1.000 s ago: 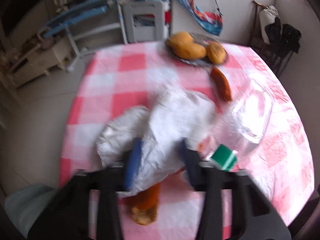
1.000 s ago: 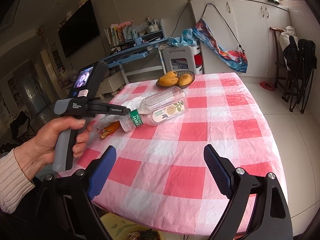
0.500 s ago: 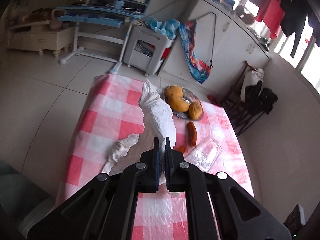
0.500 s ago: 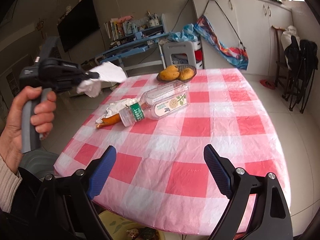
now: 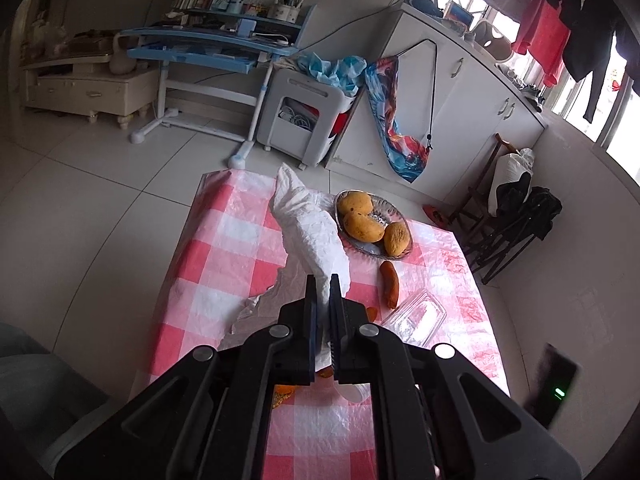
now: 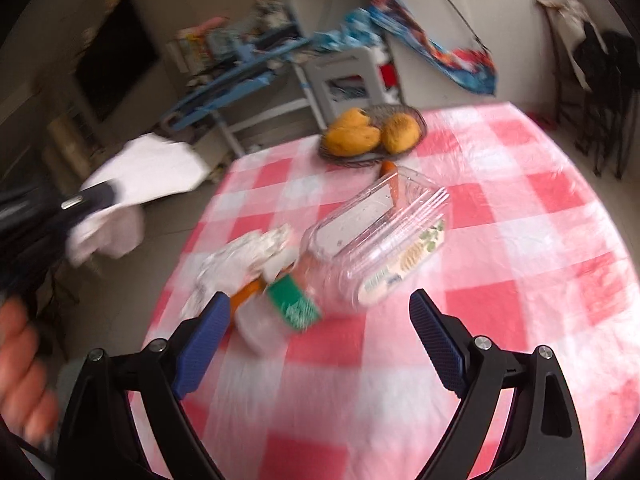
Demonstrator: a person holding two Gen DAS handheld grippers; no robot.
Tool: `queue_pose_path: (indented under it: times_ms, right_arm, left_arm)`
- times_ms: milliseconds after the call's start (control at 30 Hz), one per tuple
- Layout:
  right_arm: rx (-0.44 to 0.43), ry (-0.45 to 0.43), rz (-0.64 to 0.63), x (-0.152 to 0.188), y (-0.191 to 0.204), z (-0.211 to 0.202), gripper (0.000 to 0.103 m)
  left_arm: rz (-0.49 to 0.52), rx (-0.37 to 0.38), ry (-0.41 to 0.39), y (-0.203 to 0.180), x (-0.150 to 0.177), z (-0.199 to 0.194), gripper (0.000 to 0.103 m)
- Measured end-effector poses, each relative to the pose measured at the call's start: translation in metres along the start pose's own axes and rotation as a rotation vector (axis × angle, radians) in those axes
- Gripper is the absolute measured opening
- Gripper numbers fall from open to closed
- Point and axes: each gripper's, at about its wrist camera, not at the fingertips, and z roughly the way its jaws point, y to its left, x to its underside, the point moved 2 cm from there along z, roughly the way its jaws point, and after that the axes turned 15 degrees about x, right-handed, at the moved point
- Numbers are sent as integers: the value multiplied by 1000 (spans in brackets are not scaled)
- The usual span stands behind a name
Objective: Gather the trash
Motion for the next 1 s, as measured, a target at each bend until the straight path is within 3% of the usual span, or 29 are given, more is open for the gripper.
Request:
queue_pose_path:
  times_ms: [200, 333, 367, 433, 567, 733, 867, 1000]
  right_arm:
    - [55, 92, 61, 3, 11, 38, 87]
    - [37, 92, -10, 10, 1, 30, 81]
    - [30, 94, -18, 11, -5, 27, 71]
    - [6, 108, -22, 14, -23, 20, 61]
    - [52, 113, -33, 19, -51, 1, 40]
    - [58, 152, 3, 25, -76, -11, 42]
    - [61, 127, 4, 20, -79, -21, 56]
    - [94, 32, -69, 11, -62, -32, 69]
  left_arm:
    - [25, 2, -1, -6, -2, -5, 5]
    - [31, 10, -4, -9, -4, -9, 5]
    - [29, 12, -6, -9, -4, -9, 5]
    - [27, 16, -6, -10, -4, -11, 5]
    - [21, 19, 4, -9, -1, -8, 5]
    - [18, 23, 23, -8, 5, -6, 5]
    - [28, 15, 31, -9, 7, -4, 5]
    - [42, 4, 41, -11, 8, 0, 6]
